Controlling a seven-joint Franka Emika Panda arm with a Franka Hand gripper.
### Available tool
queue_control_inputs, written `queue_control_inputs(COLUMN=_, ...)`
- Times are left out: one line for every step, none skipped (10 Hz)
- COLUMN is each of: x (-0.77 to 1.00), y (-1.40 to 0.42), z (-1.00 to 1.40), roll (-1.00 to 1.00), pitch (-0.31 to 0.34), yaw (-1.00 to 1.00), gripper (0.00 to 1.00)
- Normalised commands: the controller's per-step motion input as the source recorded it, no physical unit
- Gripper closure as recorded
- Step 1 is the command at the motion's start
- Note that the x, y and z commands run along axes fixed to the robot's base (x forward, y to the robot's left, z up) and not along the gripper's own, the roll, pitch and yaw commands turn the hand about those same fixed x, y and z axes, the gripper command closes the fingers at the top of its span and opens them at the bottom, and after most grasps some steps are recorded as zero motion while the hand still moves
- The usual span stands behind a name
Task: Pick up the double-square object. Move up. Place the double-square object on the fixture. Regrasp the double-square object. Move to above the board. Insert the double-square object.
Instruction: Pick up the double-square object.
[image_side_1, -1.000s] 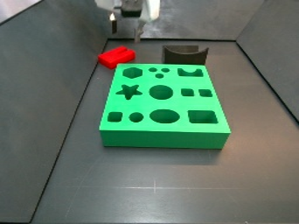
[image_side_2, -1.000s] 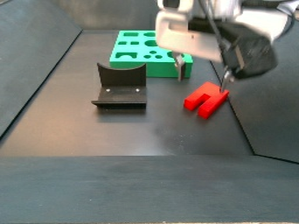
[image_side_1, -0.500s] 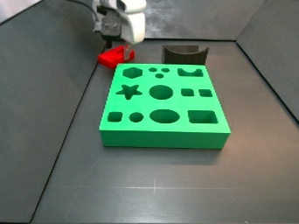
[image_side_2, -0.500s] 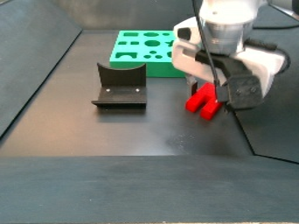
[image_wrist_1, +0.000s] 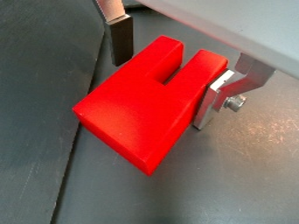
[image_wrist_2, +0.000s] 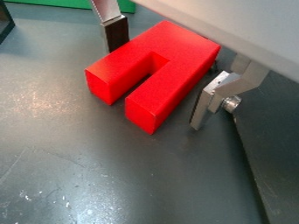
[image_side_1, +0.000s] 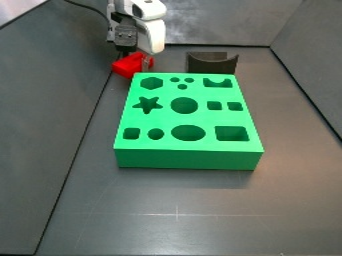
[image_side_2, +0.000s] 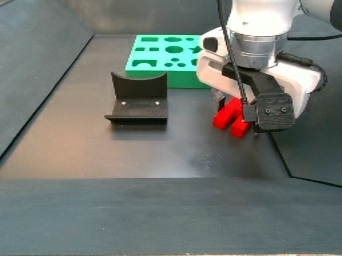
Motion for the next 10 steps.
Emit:
queue_control_inputs(x=0.0, y=0.0, z=0.0, roll=0.0, pitch=0.0, yaw=0.0, gripper=1.0)
queue_control_inputs(x=0.0, y=0.0, z=0.0, roll=0.0, pitch=0.0, yaw=0.0, gripper=1.0)
queue_control_inputs(x=0.0, y=0.0, z=0.0, roll=0.0, pitch=0.0, yaw=0.0, gripper=1.0)
queue_control_inputs(x=0.0, y=0.0, z=0.0, roll=0.0, pitch=0.0, yaw=0.0, gripper=1.0)
queue_control_inputs(x=0.0, y=0.0, z=0.0, roll=0.0, pitch=0.0, yaw=0.0, gripper=1.0)
queue_control_inputs(x=0.0, y=0.0, z=0.0, roll=0.0, pitch=0.0, yaw=0.0, gripper=1.0)
queue_control_inputs(x=0.0, y=0.0, z=0.0, roll=0.0, pitch=0.0, yaw=0.0, gripper=1.0)
queue_control_inputs(x=0.0, y=0.0, z=0.0, roll=0.0, pitch=0.0, yaw=0.0, gripper=1.0)
queue_control_inputs(x=0.0, y=0.0, z=0.0, roll=0.0, pitch=0.0, yaw=0.0, gripper=1.0)
queue_control_inputs(x=0.0, y=0.0, z=0.0, roll=0.0, pitch=0.0, yaw=0.0, gripper=1.0)
